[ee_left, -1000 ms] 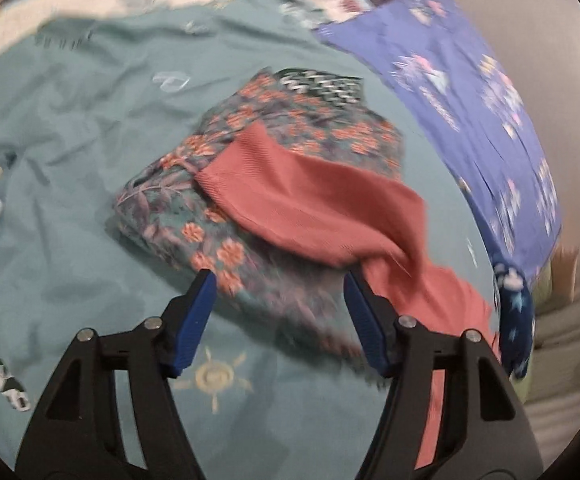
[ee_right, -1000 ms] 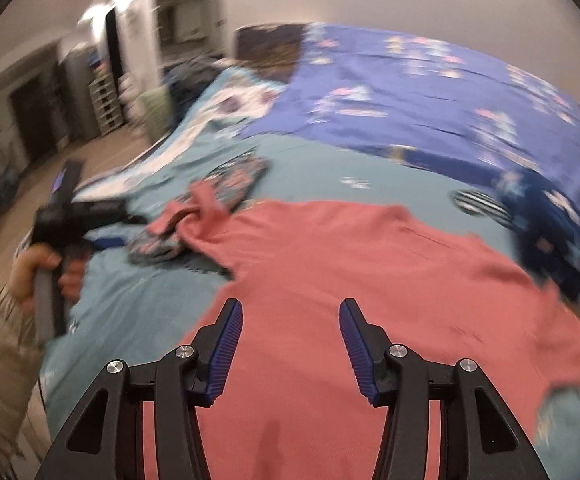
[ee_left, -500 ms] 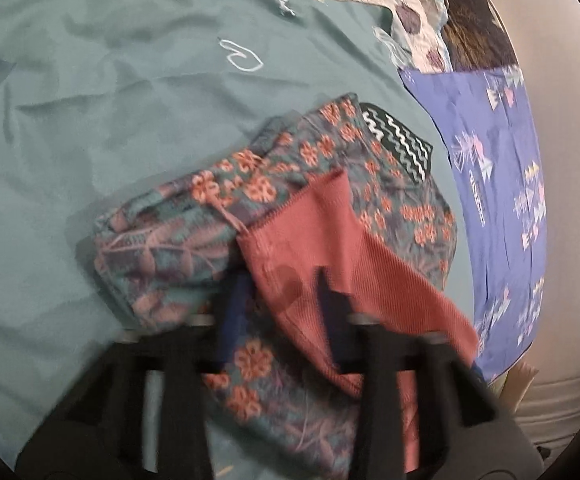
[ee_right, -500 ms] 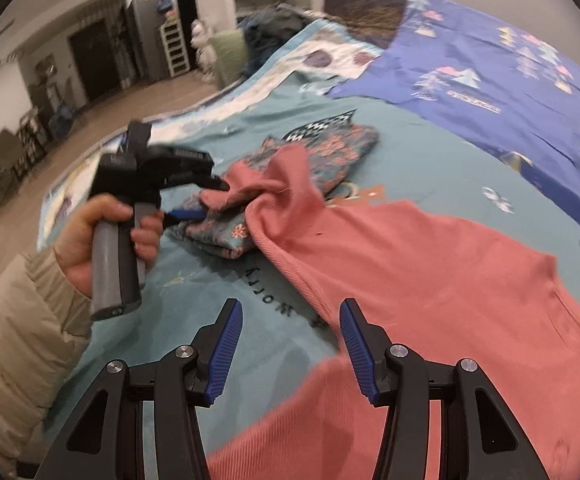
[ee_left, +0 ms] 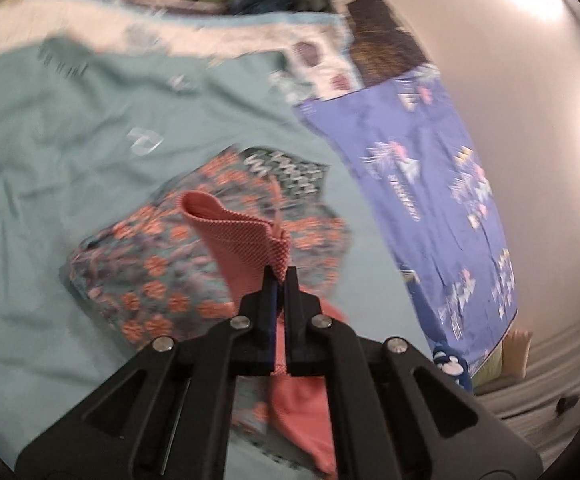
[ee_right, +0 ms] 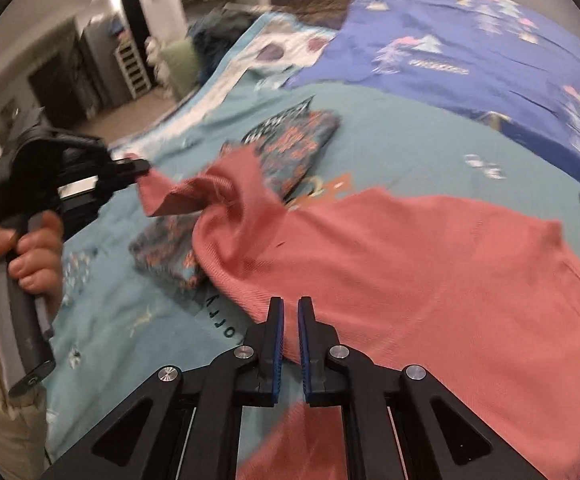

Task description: Fold small clothes

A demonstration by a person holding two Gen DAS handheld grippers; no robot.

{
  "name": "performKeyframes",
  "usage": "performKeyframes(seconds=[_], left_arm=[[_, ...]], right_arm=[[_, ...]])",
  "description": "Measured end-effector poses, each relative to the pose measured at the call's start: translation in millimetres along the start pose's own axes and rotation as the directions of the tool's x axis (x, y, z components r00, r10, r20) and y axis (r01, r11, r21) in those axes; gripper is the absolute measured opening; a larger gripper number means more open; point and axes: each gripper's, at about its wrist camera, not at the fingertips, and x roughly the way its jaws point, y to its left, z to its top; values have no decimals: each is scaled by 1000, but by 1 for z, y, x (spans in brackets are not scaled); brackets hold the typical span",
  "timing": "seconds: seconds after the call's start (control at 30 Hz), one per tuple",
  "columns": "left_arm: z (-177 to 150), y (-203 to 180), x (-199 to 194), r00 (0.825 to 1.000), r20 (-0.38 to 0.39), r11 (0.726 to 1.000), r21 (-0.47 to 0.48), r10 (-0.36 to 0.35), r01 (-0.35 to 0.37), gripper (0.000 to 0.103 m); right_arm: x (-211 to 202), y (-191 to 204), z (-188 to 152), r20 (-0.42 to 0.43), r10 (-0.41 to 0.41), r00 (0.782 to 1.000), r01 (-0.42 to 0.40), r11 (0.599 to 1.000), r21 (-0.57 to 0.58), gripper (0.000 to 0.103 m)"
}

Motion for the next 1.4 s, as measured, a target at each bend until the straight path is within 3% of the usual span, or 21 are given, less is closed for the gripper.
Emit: performKeyframes(seconds=[0.17,0.27,0.4,0.47,0.63,0.73,0.87,0.93,1.0,1.07,1.13,1.2,1.3,1.4], left_arm=[[-3,-77,-27,997,51,982,184,-52,41,3],[-26,-142,-40,993,60,928,366,-100,71,3],[-87,-224,-49,988,4,794,594,-157,125,3],[-131,-257,-51,982,-56,707,687,-179,169,3],[-242,-299,-36,976,-169,522,825,-139,217,3],[-308,-296,-4,971,-237,449,863,-42,230,3],[-357,-279,23,949,-300,383,891,96,243,8],[-361,-272,18,944,-314,373,892,104,256,12],[-350,-265,1,949,-307,373,890,68,261,35],[-327,-256,-19,971,-236,387,899,35,204,51],[-299,-243,-33,989,-145,417,900,13,126,55],[-273,-226,-41,997,-77,438,897,16,62,65],[-238,-191,-39,996,-9,463,886,86,-32,66],[-222,-157,-29,987,34,456,884,157,-103,69]], right_arm=[[-34,-19,-11,42,16,999,-17,999,42,7],[-58,-36,-19,83,14,996,-19,998,60,7],[-92,-79,-34,118,-30,992,15,992,126,10],[-106,-102,-43,124,-79,989,59,986,153,11],[-146,-174,-84,123,-157,980,119,955,271,14],[-160,-212,-113,103,-177,979,131,929,347,15],[-163,-249,-145,74,-120,990,74,888,453,15],[-164,-258,-153,77,-78,994,32,877,479,15],[-166,-261,-154,91,-48,995,-3,870,492,15],[-168,-264,-152,110,-19,994,-39,866,498,19],[-167,-265,-146,121,11,993,-71,863,500,26],[-159,-270,-137,124,53,991,-110,849,518,42],[-140,-284,-127,131,121,984,-175,799,575,44],[-123,-294,-123,124,145,982,-191,757,625,44]])
